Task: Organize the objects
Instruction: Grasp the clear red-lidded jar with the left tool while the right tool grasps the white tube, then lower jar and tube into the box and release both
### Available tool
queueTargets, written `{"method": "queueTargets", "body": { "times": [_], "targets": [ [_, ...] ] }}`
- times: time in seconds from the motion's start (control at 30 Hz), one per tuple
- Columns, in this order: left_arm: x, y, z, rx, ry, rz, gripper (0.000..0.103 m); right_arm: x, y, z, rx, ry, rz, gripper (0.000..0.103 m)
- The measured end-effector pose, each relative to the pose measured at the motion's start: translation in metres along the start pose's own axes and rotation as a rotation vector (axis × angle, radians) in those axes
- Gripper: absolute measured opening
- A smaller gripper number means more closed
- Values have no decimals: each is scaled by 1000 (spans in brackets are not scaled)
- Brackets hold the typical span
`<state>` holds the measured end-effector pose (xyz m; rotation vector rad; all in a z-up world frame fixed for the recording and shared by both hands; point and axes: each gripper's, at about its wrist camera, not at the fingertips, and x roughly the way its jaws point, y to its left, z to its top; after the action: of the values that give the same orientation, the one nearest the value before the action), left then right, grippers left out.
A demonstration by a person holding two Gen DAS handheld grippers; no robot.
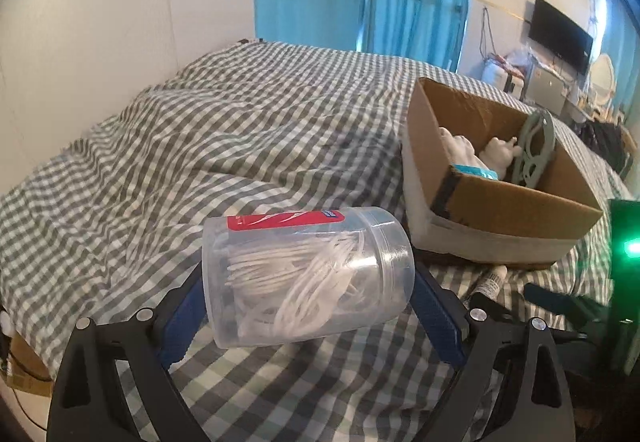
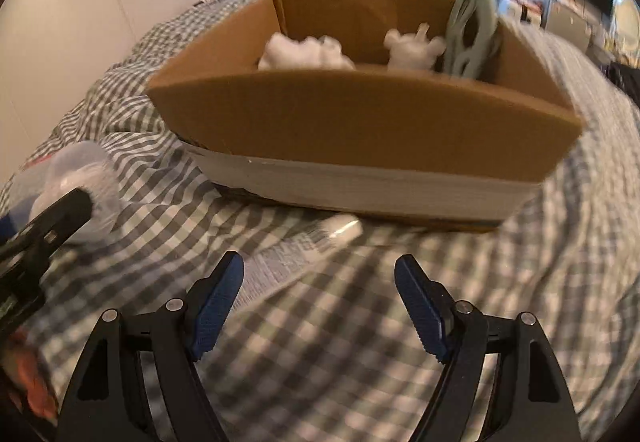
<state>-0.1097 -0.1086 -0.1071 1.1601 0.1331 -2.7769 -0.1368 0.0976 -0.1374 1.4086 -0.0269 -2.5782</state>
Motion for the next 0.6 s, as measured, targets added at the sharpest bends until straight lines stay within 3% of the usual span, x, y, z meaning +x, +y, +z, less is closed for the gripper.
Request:
{"method": "queueTargets", "body": {
  "times": [0.2, 0.37, 0.53, 0.6],
  "targets": [
    [6, 4, -1, -10, 14, -18, 95, 27, 12, 4, 12, 32, -16, 78],
    [4, -2, -4, 9, 14, -13, 95, 29, 19, -1, -47, 45, -29, 54],
    [-9, -13, -10, 29, 11, -23, 95, 10, 11, -11, -74, 34, 10, 18],
    [-15, -19, -14, 37, 12, -32, 95, -2, 5, -18, -73, 22, 28, 18]
  ]
}}
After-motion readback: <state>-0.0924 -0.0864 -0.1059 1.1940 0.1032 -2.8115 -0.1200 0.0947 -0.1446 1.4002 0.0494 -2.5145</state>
